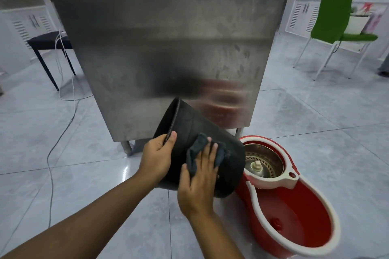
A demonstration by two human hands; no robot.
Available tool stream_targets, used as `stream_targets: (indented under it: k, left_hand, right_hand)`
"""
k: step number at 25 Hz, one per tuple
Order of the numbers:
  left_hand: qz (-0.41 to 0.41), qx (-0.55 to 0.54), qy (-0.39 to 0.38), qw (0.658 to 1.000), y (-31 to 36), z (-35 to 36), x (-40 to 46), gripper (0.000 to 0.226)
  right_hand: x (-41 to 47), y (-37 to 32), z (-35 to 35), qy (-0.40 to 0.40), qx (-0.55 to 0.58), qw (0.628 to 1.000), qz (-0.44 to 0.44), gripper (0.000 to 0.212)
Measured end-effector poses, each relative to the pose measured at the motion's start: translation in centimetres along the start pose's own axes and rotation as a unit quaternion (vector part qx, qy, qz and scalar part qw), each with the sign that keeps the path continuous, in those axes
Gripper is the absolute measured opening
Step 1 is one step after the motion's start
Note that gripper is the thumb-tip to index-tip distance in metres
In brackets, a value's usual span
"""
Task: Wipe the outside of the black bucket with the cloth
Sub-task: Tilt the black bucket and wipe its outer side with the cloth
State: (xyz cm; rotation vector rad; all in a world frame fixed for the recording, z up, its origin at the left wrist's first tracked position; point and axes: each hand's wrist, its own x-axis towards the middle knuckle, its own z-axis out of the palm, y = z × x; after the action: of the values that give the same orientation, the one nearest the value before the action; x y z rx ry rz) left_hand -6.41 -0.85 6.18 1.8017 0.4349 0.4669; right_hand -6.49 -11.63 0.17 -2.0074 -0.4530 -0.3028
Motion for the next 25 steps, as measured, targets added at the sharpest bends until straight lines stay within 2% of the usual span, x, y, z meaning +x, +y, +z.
stream_targets:
  k: [2, 3, 7, 10, 12, 14, 17, 19, 21, 25]
  left_hand:
    - [0.021, 0.014, -0.016, 1.0, 0.0, 0.2, -0.4, 0.048]
    - [0.032, 0.019, -0.022, 0.999, 0.1, 0.2, -0.5, 0.048]
    - [0.043, 0.037, 0.001, 0.998, 0.4, -0.7, -0.2, 0.053]
    - [0.034, 0.044, 0.008, 0.998, 0.0, -0.8, 0.2, 0.056]
    - [0.017, 0.044, 0.009, 0.999, -0.4, -0.5, 0.3, 0.058]
    - [0.006, 0.048, 0.003, 0.999, -0.8, -0.2, 0.1, 0.059]
    - [0.033, 0.074, -0.046, 0.996, -1.1, 0.3, -0.7, 0.058]
    - [0.037, 0.102, -0.068, 0.992, -1.1, 0.2, -0.8, 0.059]
    - [0.05, 0.14, -0.069, 0.986, -1.0, -0.1, -0.6, 0.056]
    - [0.099, 0.171, -0.045, 0.979, -0.5, -0.2, -1.0, 0.047]
  right_hand:
    - [2.1, -0.3, -0.8, -0.008, -0.024, 0.999, -0.047, 0.067]
    - [3.2, 0.6, -1.2, -0.001, -0.018, 0.999, -0.039, 0.066]
    - [3.7, 6.6, -2.4, 0.055, 0.052, 0.989, 0.128, 0.065]
    - [0.5, 6.4, -0.7, 0.059, 0.052, 0.983, 0.163, 0.071]
    - [-0.8, 3.6, 0.3, 0.027, 0.059, 0.989, 0.135, 0.074]
    - [-0.5, 0.9, 0.5, -0.007, 0.037, 0.997, 0.06, 0.072]
    - [1.6, -0.1, -0.3, -0.002, 0.009, 1.0, -0.015, 0.069]
    - [3.1, 1.6, -1.4, -0.007, 0.018, 0.999, 0.041, 0.068]
    - [4.4, 4.5, -2.2, 0.002, 0.039, 0.984, 0.172, 0.066]
    - [4.8, 9.9, -3.4, 0.06, 0.167, 0.893, 0.413, 0.066]
